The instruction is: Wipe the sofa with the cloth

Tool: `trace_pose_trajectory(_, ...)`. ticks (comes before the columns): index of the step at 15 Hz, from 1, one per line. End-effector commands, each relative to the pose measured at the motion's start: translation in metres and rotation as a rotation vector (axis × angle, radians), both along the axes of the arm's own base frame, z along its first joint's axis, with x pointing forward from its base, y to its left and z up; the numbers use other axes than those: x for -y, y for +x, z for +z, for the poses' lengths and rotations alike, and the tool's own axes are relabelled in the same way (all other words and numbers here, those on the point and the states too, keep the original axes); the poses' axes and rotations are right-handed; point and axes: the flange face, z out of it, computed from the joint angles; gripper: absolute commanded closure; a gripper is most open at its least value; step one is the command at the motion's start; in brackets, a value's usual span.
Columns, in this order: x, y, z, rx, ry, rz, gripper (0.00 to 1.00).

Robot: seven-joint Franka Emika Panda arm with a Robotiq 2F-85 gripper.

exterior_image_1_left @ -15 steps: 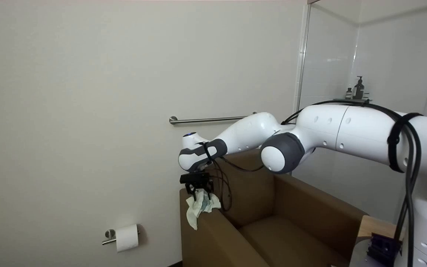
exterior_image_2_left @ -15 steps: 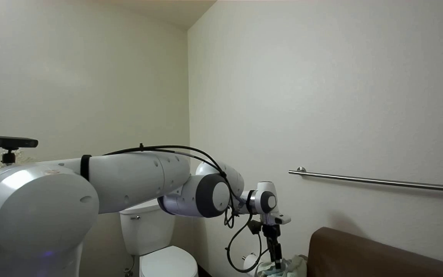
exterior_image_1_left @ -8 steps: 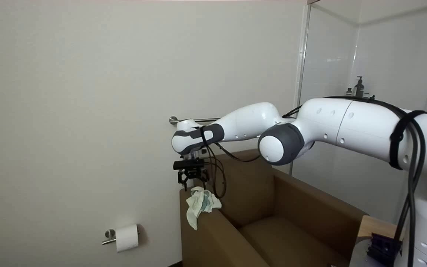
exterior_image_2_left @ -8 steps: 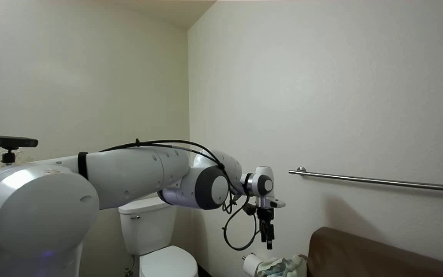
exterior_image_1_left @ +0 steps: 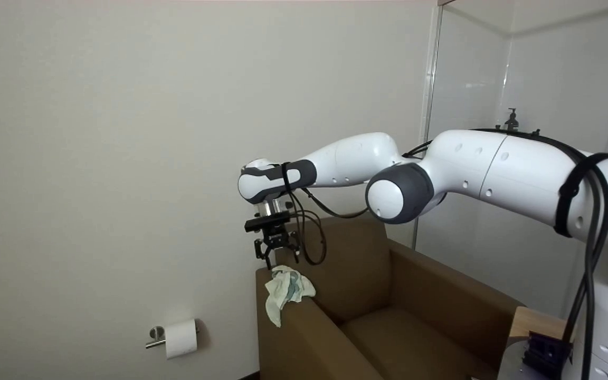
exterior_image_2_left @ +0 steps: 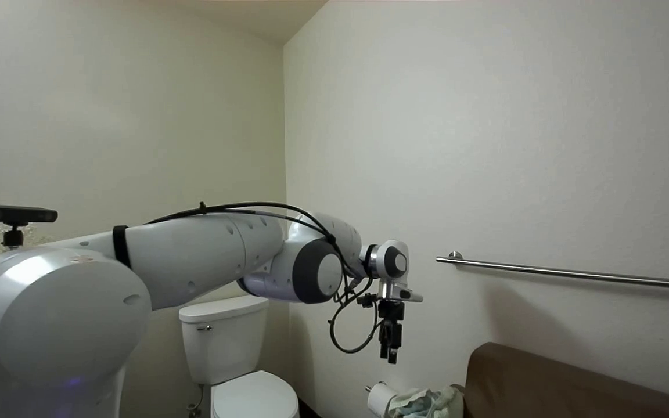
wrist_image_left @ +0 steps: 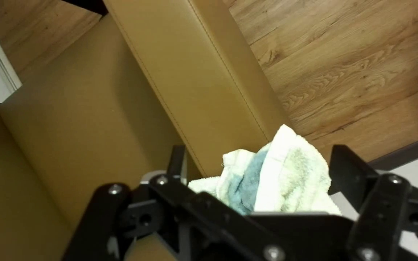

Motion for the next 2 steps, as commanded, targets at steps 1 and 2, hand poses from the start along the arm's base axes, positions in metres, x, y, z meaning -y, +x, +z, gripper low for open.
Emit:
trace_pose_trajectory(1,0.0037,-0.0007,-0.0006,-0.004,0.001,-0.005,0.00)
trace_pose_trajectory(2,0.0076,-0.0012,-0.0010,-0.006,0.002,-0.011,0.00)
